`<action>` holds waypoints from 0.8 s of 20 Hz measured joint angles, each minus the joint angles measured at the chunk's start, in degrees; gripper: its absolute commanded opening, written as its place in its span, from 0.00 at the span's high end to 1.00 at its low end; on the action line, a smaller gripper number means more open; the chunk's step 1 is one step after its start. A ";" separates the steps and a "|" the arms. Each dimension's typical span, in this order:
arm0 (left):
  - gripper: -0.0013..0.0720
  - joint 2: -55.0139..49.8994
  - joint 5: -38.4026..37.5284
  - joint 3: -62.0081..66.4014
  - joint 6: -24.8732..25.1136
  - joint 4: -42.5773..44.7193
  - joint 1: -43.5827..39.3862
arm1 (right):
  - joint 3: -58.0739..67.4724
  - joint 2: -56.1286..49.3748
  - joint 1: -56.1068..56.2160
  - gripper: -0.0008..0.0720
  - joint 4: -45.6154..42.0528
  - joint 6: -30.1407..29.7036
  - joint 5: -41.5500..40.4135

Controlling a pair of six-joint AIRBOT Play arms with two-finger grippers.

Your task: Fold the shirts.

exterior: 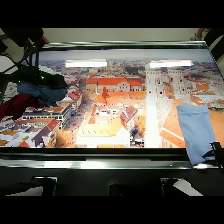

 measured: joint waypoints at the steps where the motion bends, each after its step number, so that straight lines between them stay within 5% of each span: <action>1: 0.93 0.00 0.04 0.00 0.00 -0.02 -0.04 | 0.26 0.04 -0.04 0.29 -0.26 -0.04 0.98; 6: 0.93 0.48 -0.46 1.22 0.37 -1.38 -0.26 | 11.21 0.15 -0.04 0.23 -2.60 -4.76 10.64; 10: 0.94 0.92 2.23 5.60 1.66 1.16 -0.66 | 32.22 0.13 2.19 0.48 3.10 -6.88 9.51; 13: 0.93 -0.04 5.05 7.02 -4.39 14.93 -2.71 | 43.10 0.20 12.41 0.48 6.75 -9.81 3.61; 14: 0.85 -0.74 4.72 6.75 -6.43 19.06 -3.58 | 44.59 0.13 17.31 0.47 7.06 -10.54 2.71; 16: 0.18 -2.01 1.73 4.04 -9.77 22.56 -4.74 | 45.24 -0.74 29.00 0.48 5.75 -10.84 2.82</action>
